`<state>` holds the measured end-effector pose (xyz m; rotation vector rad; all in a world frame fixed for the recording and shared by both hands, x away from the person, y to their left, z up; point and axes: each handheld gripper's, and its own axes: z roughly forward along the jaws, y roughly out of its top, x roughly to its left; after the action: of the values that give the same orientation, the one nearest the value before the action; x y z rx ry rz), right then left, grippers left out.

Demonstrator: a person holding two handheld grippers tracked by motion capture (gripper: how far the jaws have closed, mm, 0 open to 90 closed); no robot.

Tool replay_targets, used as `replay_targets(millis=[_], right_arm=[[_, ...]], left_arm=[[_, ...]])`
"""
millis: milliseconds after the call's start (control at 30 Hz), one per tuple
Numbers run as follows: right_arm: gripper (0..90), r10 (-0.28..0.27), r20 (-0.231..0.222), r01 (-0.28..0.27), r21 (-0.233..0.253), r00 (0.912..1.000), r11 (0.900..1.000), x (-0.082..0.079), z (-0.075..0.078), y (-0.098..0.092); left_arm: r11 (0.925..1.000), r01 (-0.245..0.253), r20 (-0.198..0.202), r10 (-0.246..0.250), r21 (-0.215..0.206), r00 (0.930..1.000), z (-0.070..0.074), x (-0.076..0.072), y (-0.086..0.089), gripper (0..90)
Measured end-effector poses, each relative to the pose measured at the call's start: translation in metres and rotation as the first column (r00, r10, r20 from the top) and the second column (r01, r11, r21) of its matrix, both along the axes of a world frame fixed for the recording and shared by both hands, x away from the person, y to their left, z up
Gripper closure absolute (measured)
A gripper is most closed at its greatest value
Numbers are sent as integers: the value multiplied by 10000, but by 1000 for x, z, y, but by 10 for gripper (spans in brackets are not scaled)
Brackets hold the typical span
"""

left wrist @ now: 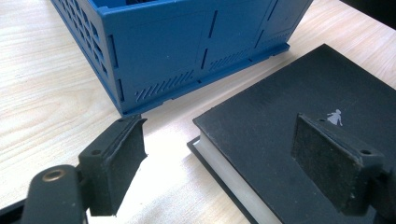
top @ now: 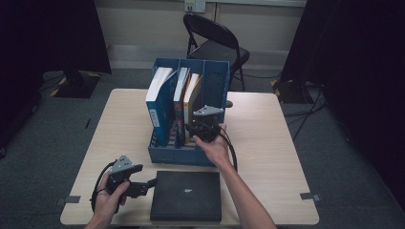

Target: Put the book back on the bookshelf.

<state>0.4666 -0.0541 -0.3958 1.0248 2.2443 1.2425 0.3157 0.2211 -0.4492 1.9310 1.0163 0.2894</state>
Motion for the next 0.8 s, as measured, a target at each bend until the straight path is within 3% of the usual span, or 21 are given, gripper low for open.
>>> replay_targets(millis=[500, 800], right_arm=[[681, -5, 105, 1, 365, 9999, 9993, -10, 9, -15], [561, 62, 197, -75, 663, 9998, 9978, -28, 10, -31]], left_arm=[[9999, -141, -32, 141, -33, 9999, -1, 2, 2, 158], [9997, -233, -131, 233, -22, 9996, -2, 2, 2, 159]])
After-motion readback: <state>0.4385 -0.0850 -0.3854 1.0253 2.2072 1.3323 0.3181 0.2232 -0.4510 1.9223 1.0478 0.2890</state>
